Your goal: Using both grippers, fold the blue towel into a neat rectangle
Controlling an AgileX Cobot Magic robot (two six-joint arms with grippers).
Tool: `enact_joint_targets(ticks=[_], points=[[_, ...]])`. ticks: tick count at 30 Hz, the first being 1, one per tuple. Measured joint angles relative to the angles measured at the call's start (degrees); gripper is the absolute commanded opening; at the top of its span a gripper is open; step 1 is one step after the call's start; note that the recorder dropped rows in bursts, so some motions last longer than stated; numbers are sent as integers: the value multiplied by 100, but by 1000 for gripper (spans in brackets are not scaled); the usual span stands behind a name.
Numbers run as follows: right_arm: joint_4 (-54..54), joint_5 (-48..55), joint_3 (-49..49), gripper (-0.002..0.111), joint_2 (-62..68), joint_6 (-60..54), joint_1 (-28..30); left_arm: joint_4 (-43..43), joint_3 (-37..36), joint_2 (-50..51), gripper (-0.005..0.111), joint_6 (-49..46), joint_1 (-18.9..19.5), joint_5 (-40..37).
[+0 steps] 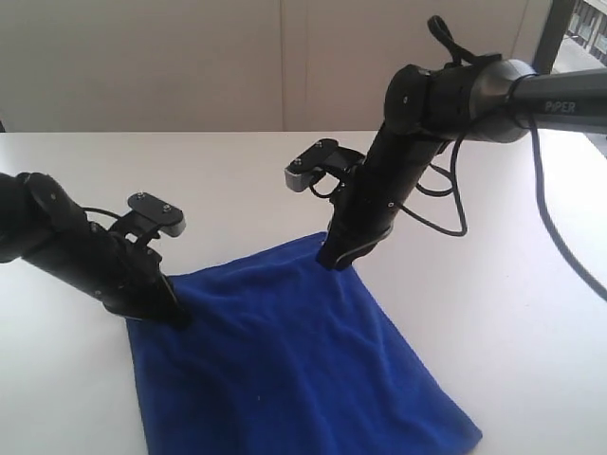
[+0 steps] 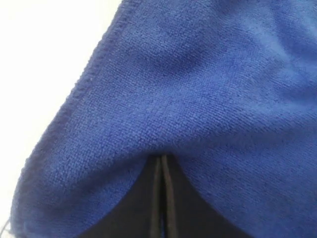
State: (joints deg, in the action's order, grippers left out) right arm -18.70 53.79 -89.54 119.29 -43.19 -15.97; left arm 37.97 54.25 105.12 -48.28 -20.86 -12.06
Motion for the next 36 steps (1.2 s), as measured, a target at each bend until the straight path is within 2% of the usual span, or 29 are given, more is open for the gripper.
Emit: enact_joint_targets(ticks=[9,15,19,22,24,26,31,36], points=[[473,-260,0,0,-159,129,3,-44,1347,794,0,-148,76,-818],[1081,-1128,0,0,-170,675,38,-88,2295,1278,0,-148,76,-1518],[1047,-1545,-81,0,-77,712,201,-144,2491,1159,0,-148,76,-1973],[964,-1620,-334,0,294,675,433,-144,2556,599,0,-84,76,-2337],[886,-1541,-553,0,636,478,542,-144,2544,257,0,48,76,-2805],[702,-1504,-721,0,887,264,559,-144,2224,106,0,148,10,-2923],[211,-1514,-983,0,1268,-74,559,-38,804,117,0,193,-374,-2043],[116,-1561,-1033,0,1353,-110,559,75,348,117,0,193,-469,-1628]])
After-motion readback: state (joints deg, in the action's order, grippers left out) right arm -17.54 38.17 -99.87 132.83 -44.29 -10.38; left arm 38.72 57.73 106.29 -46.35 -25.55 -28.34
